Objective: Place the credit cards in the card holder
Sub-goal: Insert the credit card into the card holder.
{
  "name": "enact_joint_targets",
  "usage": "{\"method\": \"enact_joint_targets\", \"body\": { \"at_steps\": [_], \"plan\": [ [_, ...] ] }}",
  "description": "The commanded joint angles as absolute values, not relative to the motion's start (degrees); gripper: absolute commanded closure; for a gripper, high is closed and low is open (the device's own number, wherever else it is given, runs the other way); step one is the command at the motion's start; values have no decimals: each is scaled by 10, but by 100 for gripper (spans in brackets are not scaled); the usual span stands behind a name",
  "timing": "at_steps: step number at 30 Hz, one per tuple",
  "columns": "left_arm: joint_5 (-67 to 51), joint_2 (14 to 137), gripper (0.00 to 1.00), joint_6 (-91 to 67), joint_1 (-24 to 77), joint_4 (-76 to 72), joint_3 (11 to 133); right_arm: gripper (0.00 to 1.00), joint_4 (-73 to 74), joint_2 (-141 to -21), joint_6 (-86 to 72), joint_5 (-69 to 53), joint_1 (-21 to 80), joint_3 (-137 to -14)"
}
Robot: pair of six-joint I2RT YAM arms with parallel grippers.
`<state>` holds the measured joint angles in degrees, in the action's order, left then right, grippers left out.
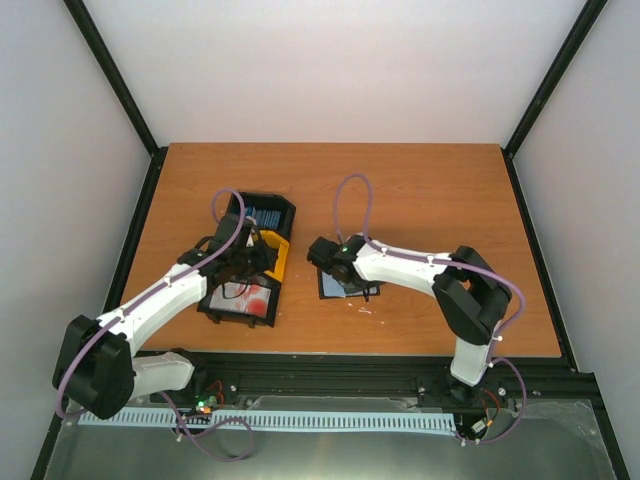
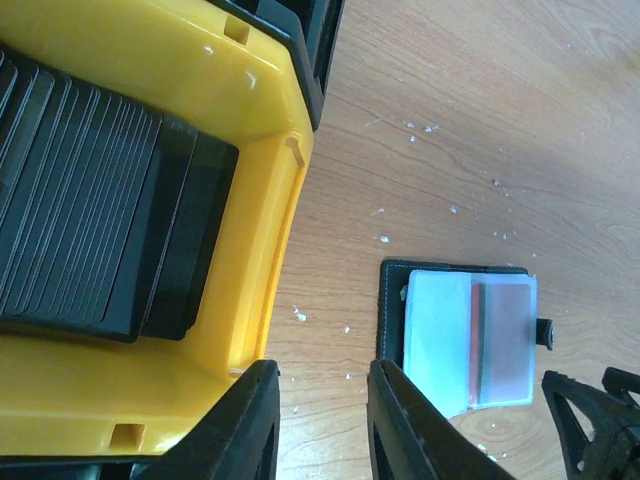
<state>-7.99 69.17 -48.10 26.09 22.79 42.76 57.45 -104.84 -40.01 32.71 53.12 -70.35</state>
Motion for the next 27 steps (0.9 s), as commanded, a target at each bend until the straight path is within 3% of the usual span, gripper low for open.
{"method": "enact_joint_targets", "body": {
  "at_steps": [1,5,7,14,19,22,24,27],
  "plan": [
    [-67,683,71,-458,257,248,464,54,500,-980,-329,265,522,-726],
    [-68,662,59,-433,252,301,470,48,383,-947,-246,67,521,-740],
    [-83,648,51,-428,251,345,462,48,371,-954,-249,51,521,-756],
    [-151,610,46,-421,250,474,428,48,371,-986,-259,53,520,-771],
    [-139,597,49,-450,250,482,393,48,358,-991,-271,38,516,-751],
    [-136,631,68,-445,250,463,389,48,355,-993,-276,30,513,-746],
    [-117,655,68,-443,250,473,395,49,357,-993,-276,32,512,-744],
    [-96,672,59,-450,250,485,402,49,354,-989,-276,34,510,-735]
  ]
}}
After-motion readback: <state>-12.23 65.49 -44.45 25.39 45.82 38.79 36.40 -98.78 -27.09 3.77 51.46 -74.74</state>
